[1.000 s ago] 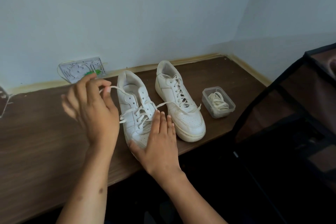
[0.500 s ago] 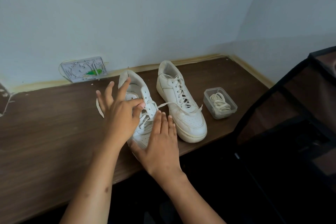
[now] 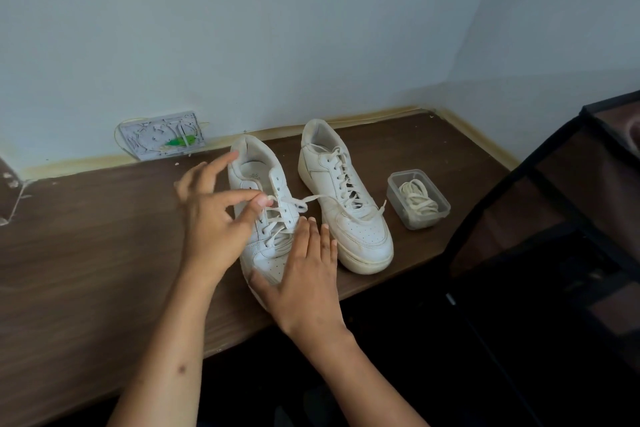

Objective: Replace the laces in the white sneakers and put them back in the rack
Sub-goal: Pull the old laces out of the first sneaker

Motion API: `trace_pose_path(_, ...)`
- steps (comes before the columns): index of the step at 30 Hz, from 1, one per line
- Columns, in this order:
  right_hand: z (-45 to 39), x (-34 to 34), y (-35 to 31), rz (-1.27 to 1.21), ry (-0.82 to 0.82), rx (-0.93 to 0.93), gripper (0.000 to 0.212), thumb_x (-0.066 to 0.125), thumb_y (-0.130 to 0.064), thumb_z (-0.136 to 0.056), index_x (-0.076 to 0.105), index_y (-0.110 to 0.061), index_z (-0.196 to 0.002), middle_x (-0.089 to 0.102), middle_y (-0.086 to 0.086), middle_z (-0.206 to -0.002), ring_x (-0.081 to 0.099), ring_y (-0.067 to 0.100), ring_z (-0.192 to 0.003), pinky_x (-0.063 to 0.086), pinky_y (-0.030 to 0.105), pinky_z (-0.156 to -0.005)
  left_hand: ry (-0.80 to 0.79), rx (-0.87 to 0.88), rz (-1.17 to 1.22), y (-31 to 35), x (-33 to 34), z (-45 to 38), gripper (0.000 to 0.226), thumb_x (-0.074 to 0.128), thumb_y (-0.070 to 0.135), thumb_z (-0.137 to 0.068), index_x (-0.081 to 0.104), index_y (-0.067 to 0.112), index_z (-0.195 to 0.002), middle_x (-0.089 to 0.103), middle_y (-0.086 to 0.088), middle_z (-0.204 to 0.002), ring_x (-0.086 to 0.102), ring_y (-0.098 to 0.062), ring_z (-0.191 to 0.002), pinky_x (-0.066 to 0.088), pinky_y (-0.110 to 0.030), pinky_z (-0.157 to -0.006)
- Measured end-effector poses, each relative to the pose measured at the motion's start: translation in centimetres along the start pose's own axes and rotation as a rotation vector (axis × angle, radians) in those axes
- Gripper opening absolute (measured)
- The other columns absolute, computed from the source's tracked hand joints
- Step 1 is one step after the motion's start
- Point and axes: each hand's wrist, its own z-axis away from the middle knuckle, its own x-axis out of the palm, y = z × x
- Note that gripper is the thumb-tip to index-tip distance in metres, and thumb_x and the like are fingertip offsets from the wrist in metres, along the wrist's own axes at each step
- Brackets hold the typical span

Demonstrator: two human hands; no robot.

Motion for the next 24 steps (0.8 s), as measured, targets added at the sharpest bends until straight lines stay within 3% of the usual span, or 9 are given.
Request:
trace_pose_path(1,0.0,0.0,0.0,0.002,0.005,0.000,0.101,0.049,-0.061,-0.089,-0.006,-0.006,-0.154,-0.004,0.014,-0.163,-0.014,0.026,-0.150,-0.016,0.036,-0.117,-0.002,-0.064,0.122,0.0,-0.7,0.0,0.006,0.073,0.036,-0.080,0.076,0.031,-0.080,0.053,0.013,-0.138,0.030,-0.015,-0.130,0.019,-0.030,-0.114)
trace_pose_path(3,-0.1,0.0,-0.2,0.013,0.011,0.000,0.101,0.049,-0.061,-0.089,-0.006,-0.006,-0.154,-0.003,0.014,-0.163,-0.013,0.026,-0.150,-0.016,0.036,-0.117,0.028,-0.156,0.322,0.0,-1.6,-0.2,0.012,0.060,0.041,-0.080,0.071,0.040,-0.074,0.068,0.004,-0.116,0.038,0.000,-0.124,0.021,-0.028,-0.112)
trace_pose_path(5,-0.2,0.0,-0.2,0.011,0.017,-0.003,0.101,0.050,-0.061,-0.089,-0.004,-0.006,-0.154,-0.002,0.014,-0.163,-0.013,0.027,-0.150,-0.016,0.036,-0.117,0.066,-0.215,0.239,0.0,-1.6,-0.2,0.025,0.050,0.048,-0.084,0.066,0.044,-0.065,0.072,-0.001,-0.103,0.041,-0.002,-0.119,0.023,-0.034,-0.111)
trace_pose_path(8,-0.2,0.0,-0.1,0.011,0.007,-0.003,0.102,0.049,-0.062,-0.088,-0.006,-0.006,-0.154,-0.003,0.013,-0.163,-0.015,0.026,-0.150,-0.015,0.037,-0.119,0.140,-0.099,-0.142,0.3,-1.0,0.0,0.037,0.052,0.057,-0.083,0.072,0.032,-0.066,0.066,0.010,-0.122,0.039,-0.024,-0.120,0.028,-0.047,-0.107)
trace_pose_path(10,-0.3,0.1,-0.1,0.011,0.009,-0.004,0.102,0.049,-0.062,-0.089,-0.006,-0.006,-0.154,-0.003,0.013,-0.163,-0.015,0.026,-0.150,-0.015,0.037,-0.119,0.139,0.012,-0.256,0.7,-0.8,0.0,0.030,0.061,0.058,-0.080,0.077,0.032,-0.081,0.062,0.010,-0.128,0.040,-0.028,-0.123,0.022,-0.054,-0.111)
trace_pose_path(14,-0.4,0.4,-0.2,0.016,0.028,0.000,0.103,0.045,-0.068,-0.088,-0.003,-0.006,-0.154,0.000,0.012,-0.164,-0.013,0.025,-0.150,-0.013,0.036,-0.119,-0.019,0.146,-0.460,0.7,0.0,0.2,0.026,0.064,0.053,-0.082,0.078,0.034,-0.094,0.055,0.006,-0.140,0.033,-0.030,-0.138,0.002,-0.061,-0.117)
trace_pose_path(17,-0.3,0.5,-0.3,0.016,0.047,0.001,0.103,0.044,-0.070,-0.088,-0.001,-0.005,-0.154,0.002,0.012,-0.163,-0.012,0.025,-0.150,-0.014,0.035,-0.118,-0.078,0.199,-0.501,0.1,0.6,0.4,0.011,0.073,0.031,-0.084,0.078,0.033,-0.094,0.049,0.003,-0.147,0.026,-0.034,-0.144,-0.003,-0.064,-0.116)
trace_pose_path(20,-0.2,0.5,-0.2,0.019,0.056,-0.004,0.103,0.043,-0.070,-0.088,-0.001,-0.005,-0.155,0.002,0.013,-0.163,-0.012,0.026,-0.150,-0.014,0.035,-0.118,-0.077,0.221,-0.466,-0.1,0.8,0.1,0.012,0.080,0.023,-0.079,0.078,0.032,-0.087,0.047,0.003,-0.148,0.023,-0.035,-0.145,-0.005,-0.065,-0.115)
trace_pose_path(24,-0.2,0.3,-0.1,0.020,0.047,-0.013,0.102,0.047,-0.064,-0.089,-0.003,-0.005,-0.154,0.001,0.013,-0.163,-0.012,0.026,-0.150,-0.015,0.035,-0.117,0.186,0.263,-0.344,0.1,-0.1,-0.2,0.010,0.072,0.016,-0.080,0.077,0.024,-0.080,0.058,0.001,-0.136,0.039,-0.032,-0.133,0.007,-0.068,-0.113)
